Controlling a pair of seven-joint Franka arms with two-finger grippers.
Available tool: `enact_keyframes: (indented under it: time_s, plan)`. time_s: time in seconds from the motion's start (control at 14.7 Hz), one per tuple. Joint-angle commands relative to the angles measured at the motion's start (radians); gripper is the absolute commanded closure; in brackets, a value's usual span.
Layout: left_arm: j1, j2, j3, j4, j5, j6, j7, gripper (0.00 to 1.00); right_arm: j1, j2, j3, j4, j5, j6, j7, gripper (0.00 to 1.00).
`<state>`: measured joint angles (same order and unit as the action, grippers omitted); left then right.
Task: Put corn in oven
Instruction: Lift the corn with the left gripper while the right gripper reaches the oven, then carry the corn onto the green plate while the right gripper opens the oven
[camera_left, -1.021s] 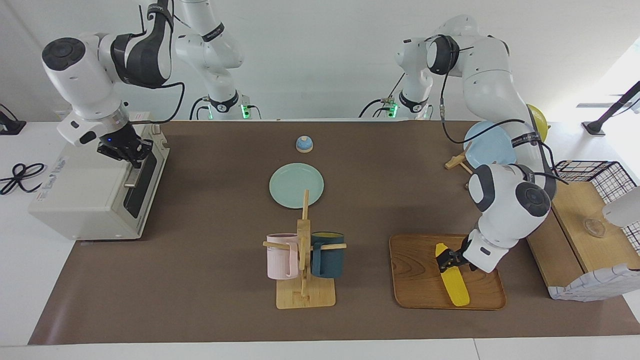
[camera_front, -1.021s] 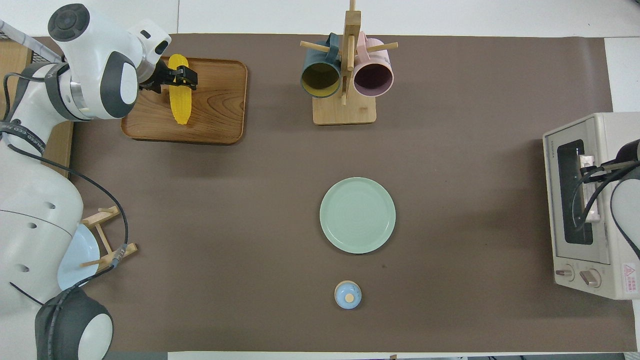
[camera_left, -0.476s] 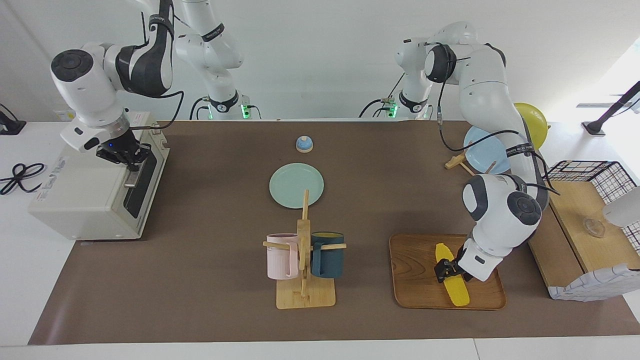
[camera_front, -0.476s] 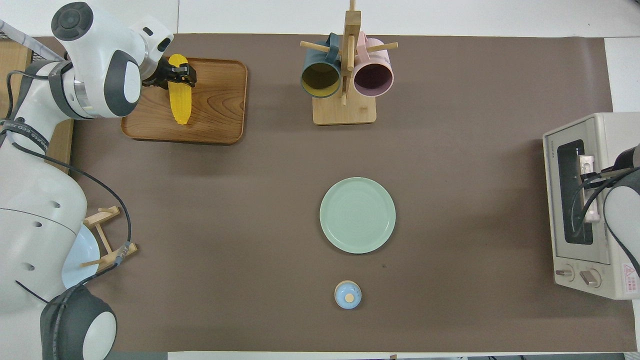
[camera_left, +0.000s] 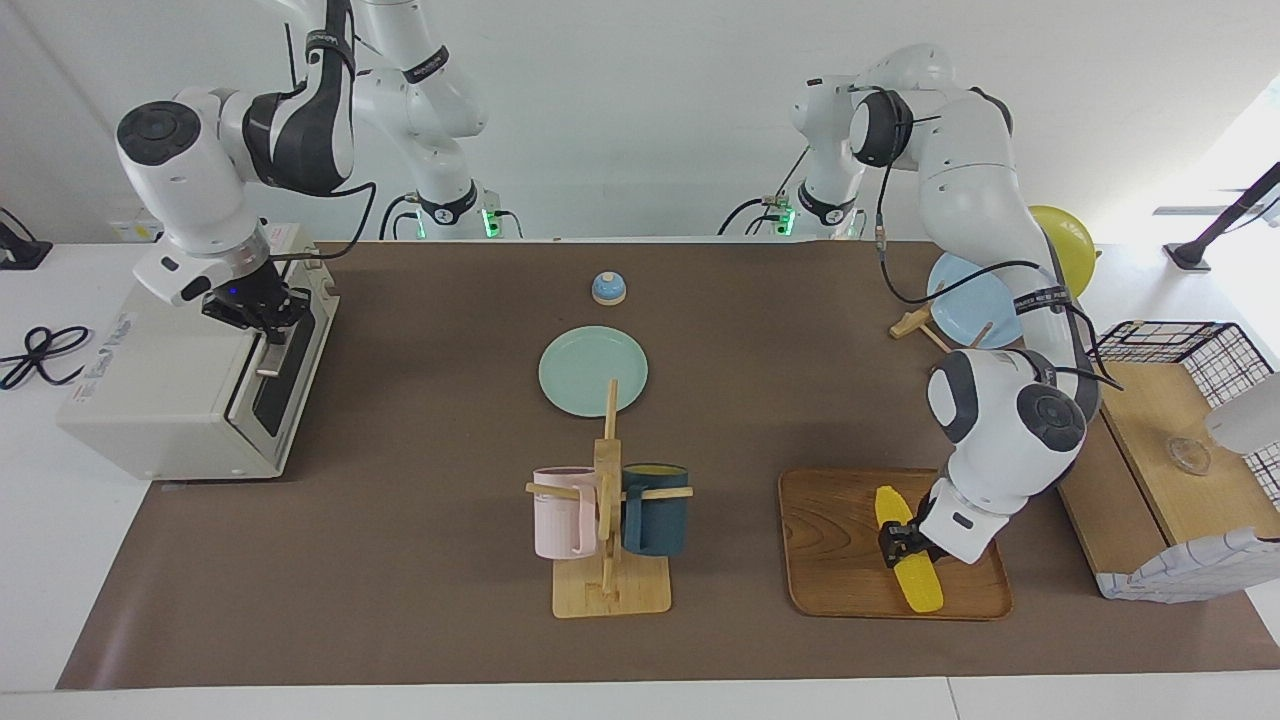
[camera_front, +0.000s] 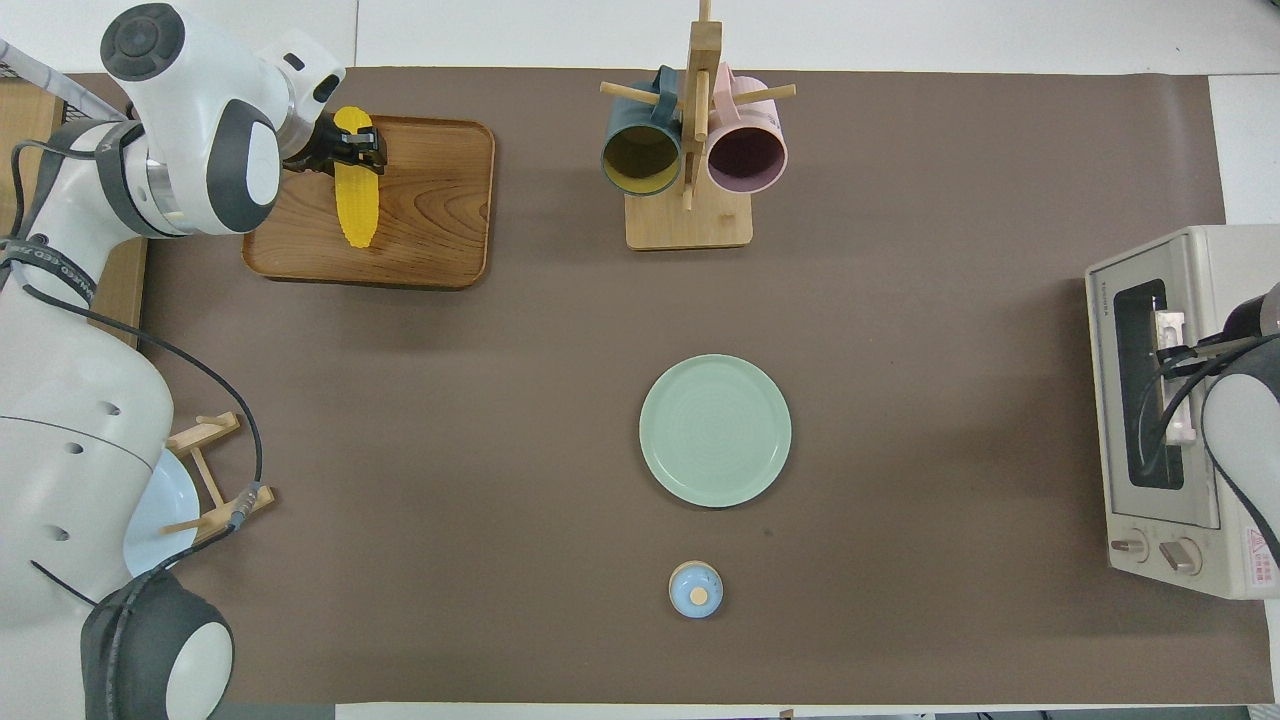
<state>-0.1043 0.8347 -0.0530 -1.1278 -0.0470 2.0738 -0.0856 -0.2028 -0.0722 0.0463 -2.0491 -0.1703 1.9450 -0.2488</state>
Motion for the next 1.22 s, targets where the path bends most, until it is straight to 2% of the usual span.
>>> enact_keyframes:
  time_s: [0.0, 0.14, 0.41, 0.61, 0.82, 1.02, 1.16]
  plan:
    - [-0.018, -0.092, 0.012, 0.01, -0.017, -0.138, -0.025, 1.0, 0.014, 0.006, 0.001, -0.075, 0.003, 0.064, 0.052, 1.0]
    - [-0.035, -0.21, 0.01, -0.105, -0.019, -0.135, -0.156, 1.0, 0.039, 0.018, 0.001, -0.077, 0.003, 0.078, 0.078, 1.0]
    - [-0.11, -0.446, 0.005, -0.382, -0.024, -0.129, -0.248, 1.0, 0.068, 0.069, 0.001, -0.083, 0.021, 0.124, 0.109, 1.0]
    - [-0.225, -0.58, 0.005, -0.58, -0.025, -0.035, -0.389, 1.0, 0.072, 0.109, 0.001, -0.108, 0.057, 0.182, 0.112, 1.0]
    - [-0.369, -0.646, 0.005, -0.719, -0.025, 0.041, -0.523, 1.0, 0.107, 0.117, 0.003, -0.167, 0.061, 0.284, 0.138, 1.0]
    - [-0.481, -0.692, 0.002, -0.852, -0.025, 0.214, -0.605, 1.0, 0.115, 0.136, 0.003, -0.2, 0.06, 0.333, 0.168, 1.0]
    - [-0.566, -0.686, 0.002, -0.868, -0.025, 0.273, -0.652, 1.0, 0.114, 0.169, 0.003, -0.204, 0.06, 0.357, 0.168, 1.0]
